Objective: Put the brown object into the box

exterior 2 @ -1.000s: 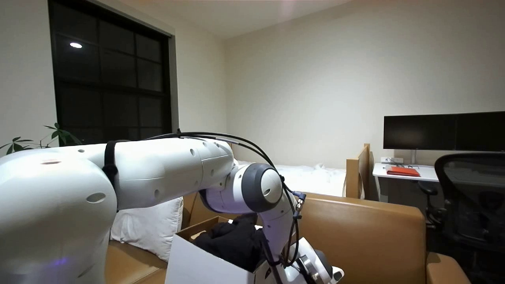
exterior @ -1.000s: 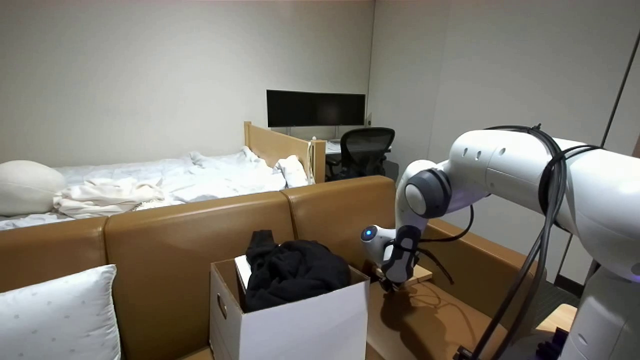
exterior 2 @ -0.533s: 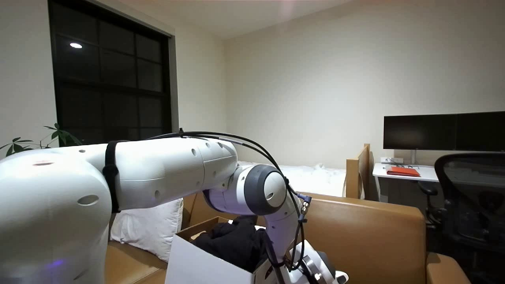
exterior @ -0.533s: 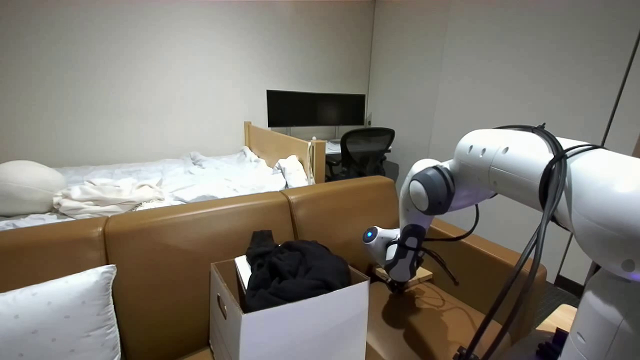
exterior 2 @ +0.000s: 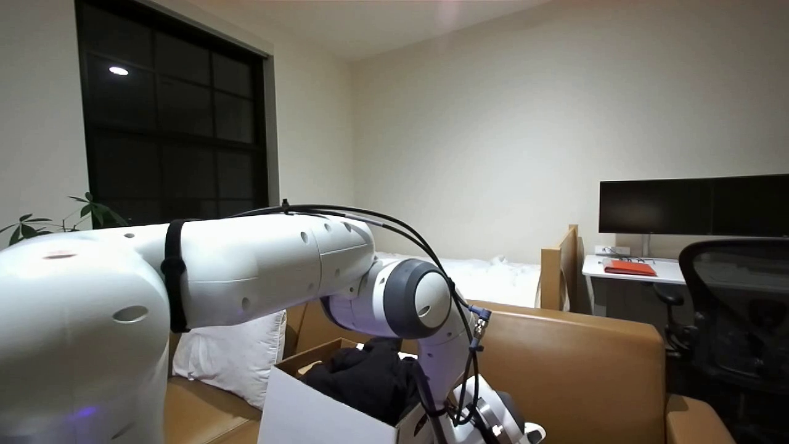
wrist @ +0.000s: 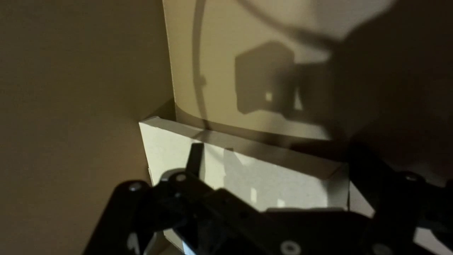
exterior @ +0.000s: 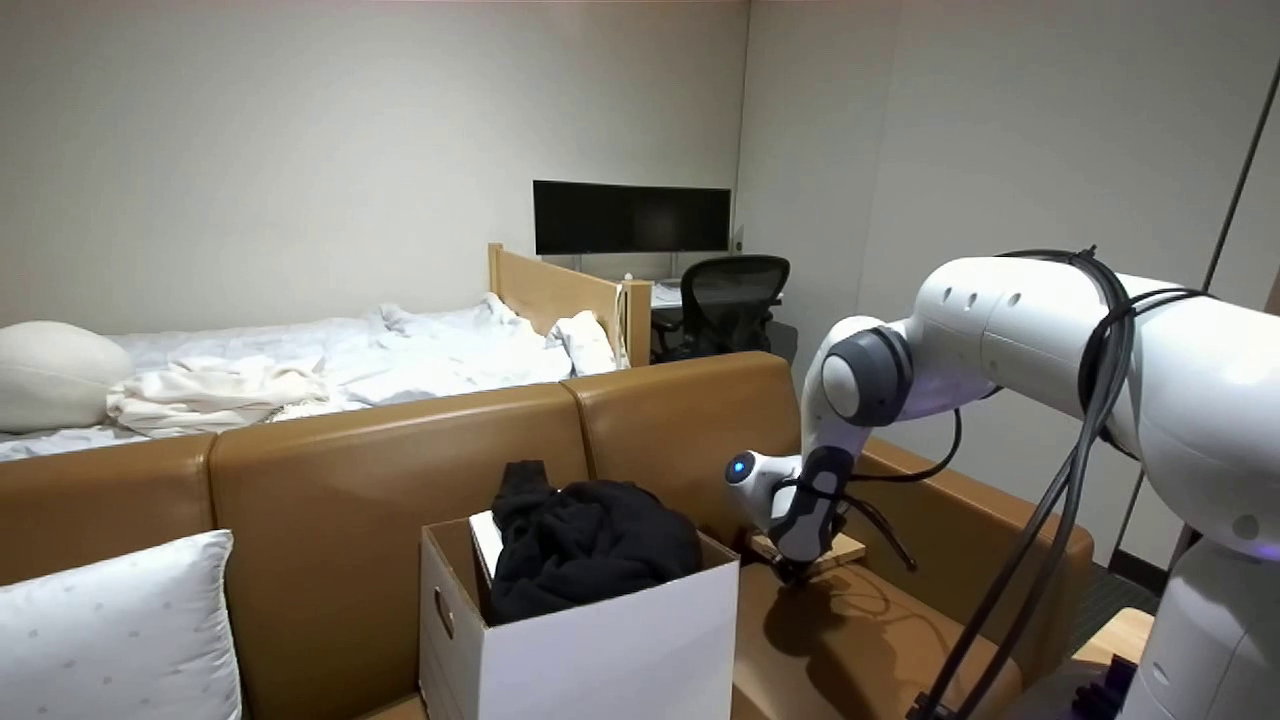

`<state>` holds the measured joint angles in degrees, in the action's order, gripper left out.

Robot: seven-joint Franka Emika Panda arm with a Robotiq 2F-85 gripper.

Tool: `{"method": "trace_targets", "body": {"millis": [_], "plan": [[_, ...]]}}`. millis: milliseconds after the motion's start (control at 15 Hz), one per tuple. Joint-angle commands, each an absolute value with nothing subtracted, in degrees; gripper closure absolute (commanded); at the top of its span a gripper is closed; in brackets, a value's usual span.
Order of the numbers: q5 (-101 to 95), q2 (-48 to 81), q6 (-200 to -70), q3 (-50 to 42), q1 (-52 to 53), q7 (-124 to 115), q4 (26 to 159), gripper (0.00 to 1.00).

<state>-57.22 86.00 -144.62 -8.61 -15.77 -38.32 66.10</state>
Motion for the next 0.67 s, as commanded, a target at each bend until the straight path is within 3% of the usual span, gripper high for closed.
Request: {"method": "trace_targets", "body": {"millis": [0, 467, 533, 600], "plan": [[-65.91, 85.98, -148.38, -10.84, -15.76, -46.48, 65.77, 0.00], [-83.35, 85.80, -143.68, -10.93, -18.12, -59.46, 63.25, 0.00], [-84.25, 85.80, -142.74, -9.93, -18.51, -59.72, 63.43, 0.08], [-84.65, 85.80, -141.80, -8.89, -18.79, -59.44, 63.60, 0.26]]}}
